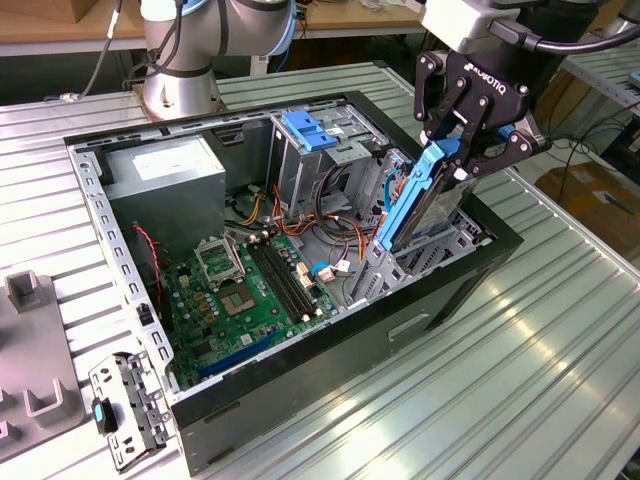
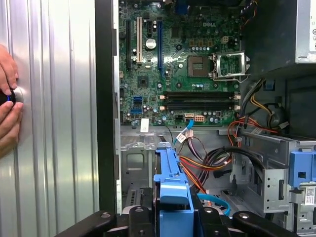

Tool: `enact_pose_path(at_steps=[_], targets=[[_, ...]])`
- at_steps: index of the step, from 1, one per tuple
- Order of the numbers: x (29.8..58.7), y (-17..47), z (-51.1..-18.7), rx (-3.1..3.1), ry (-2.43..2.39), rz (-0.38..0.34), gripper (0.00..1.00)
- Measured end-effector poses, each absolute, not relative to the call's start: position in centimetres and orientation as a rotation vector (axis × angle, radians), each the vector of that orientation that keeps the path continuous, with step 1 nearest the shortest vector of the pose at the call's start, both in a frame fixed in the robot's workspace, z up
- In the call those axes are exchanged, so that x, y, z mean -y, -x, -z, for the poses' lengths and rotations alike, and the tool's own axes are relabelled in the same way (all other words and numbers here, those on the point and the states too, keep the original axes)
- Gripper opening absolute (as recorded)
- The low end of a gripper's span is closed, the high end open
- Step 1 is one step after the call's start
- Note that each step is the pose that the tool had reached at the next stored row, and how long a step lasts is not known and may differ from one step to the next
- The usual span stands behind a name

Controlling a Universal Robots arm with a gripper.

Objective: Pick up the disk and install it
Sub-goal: 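Insert the disk into the insertion slot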

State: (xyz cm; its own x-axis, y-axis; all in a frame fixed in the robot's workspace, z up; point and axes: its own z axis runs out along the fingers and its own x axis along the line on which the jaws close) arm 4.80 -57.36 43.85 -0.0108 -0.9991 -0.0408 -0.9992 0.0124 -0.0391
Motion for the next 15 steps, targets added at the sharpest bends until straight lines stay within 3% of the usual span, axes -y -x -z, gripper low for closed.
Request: enact_pose_path(at_steps=[15], targets=[[57.36, -4.80, -43.16, -2.196, 2.171, 0.001, 0.37]])
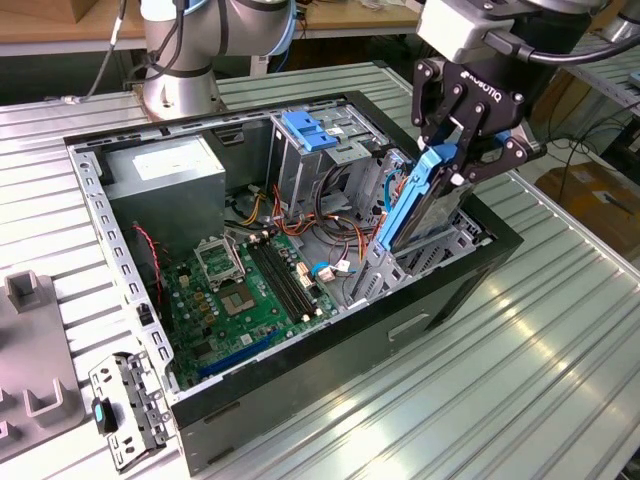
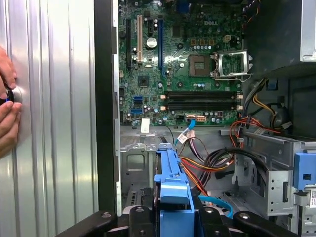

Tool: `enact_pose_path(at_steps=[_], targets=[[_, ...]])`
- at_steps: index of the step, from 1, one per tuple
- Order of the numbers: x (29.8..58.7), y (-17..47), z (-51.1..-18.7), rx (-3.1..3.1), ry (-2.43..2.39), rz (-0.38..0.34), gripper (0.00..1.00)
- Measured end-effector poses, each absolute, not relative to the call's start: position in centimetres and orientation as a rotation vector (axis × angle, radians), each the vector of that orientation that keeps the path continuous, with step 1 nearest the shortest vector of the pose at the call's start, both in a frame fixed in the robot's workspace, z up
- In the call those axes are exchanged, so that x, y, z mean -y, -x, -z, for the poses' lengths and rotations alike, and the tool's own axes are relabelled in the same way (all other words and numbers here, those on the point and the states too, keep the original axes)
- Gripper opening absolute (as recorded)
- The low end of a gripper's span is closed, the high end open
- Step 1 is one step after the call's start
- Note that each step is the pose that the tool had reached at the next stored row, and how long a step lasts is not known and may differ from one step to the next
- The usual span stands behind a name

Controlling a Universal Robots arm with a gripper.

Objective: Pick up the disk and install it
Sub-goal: 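Insert the disk into the insertion slot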

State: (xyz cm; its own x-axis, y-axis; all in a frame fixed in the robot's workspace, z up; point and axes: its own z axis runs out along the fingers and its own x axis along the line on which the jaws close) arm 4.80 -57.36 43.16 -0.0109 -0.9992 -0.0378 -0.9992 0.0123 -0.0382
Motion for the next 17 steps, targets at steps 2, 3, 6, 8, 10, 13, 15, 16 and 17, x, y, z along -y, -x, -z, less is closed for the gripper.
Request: enact_pose_path(at_steps=[2, 3, 6, 8, 10, 13, 15, 16, 17], targets=[[57.4, -4.8, -43.1, -2.196, 2.171, 0.001, 0.37], [57.4, -4.8, -43.1, -2.196, 2.171, 0.001, 0.37], [57.4, -4.8, -43.1, -2.196, 2.171, 0.001, 0.38], [57.4, -4.8, -43.1, -2.196, 2.171, 0.001, 0.44], [57.4, -4.8, -42.9, -2.196, 2.171, 0.001, 0.44], [57.4, -4.8, -42.2, -2.196, 2.171, 0.001, 0.44], [57.4, -4.8, -41.8, -2.196, 2.171, 0.001, 0.44], [57.5, -4.8, -41.6, -2.196, 2.171, 0.001, 0.43], [57.5, -4.8, -41.4, -2.196, 2.171, 0.001, 0.43]])
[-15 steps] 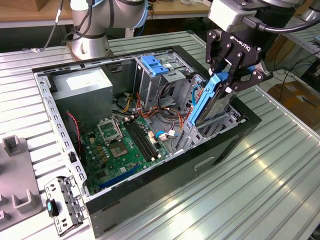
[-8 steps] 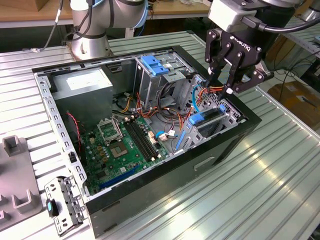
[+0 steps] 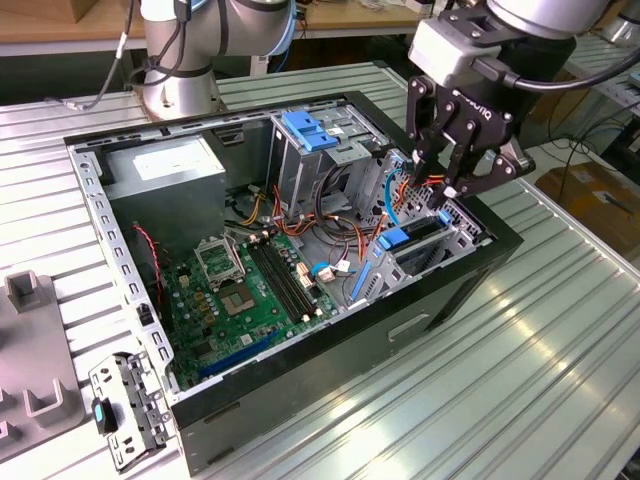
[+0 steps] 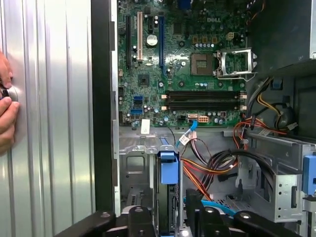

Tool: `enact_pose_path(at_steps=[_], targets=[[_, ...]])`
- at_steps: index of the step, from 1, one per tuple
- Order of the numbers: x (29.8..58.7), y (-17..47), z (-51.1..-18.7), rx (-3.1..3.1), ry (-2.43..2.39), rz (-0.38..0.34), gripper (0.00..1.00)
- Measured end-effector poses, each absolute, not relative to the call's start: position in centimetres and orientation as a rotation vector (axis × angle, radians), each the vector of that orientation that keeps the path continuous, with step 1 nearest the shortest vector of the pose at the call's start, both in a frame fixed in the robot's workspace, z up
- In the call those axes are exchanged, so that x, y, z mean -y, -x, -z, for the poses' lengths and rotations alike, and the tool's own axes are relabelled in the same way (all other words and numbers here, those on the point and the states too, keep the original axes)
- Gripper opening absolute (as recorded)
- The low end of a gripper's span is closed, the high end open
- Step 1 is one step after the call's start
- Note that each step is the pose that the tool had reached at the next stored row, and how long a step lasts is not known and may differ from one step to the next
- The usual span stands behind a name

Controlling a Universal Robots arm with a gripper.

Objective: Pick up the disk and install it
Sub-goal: 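Insert the disk into the insertion slot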

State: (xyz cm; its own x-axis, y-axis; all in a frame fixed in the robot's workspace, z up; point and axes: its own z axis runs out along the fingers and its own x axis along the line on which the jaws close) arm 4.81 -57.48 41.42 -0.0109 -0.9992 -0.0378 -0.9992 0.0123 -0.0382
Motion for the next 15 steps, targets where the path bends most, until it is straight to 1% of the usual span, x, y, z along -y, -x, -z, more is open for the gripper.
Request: enact_pose_path(at_steps=[5, 7, 11, 15], targets=[[57.6, -4.8, -40.2, -2.196, 2.171, 0.001, 0.12], [57.6, -4.9, -39.7, -2.196, 2.171, 0.001, 0.11], [56.7, -4.9, -38.9, -2.196, 2.171, 0.001, 0.11], [56.5, -4.9, -38.3, -2.196, 2.171, 0.001, 0.11]])
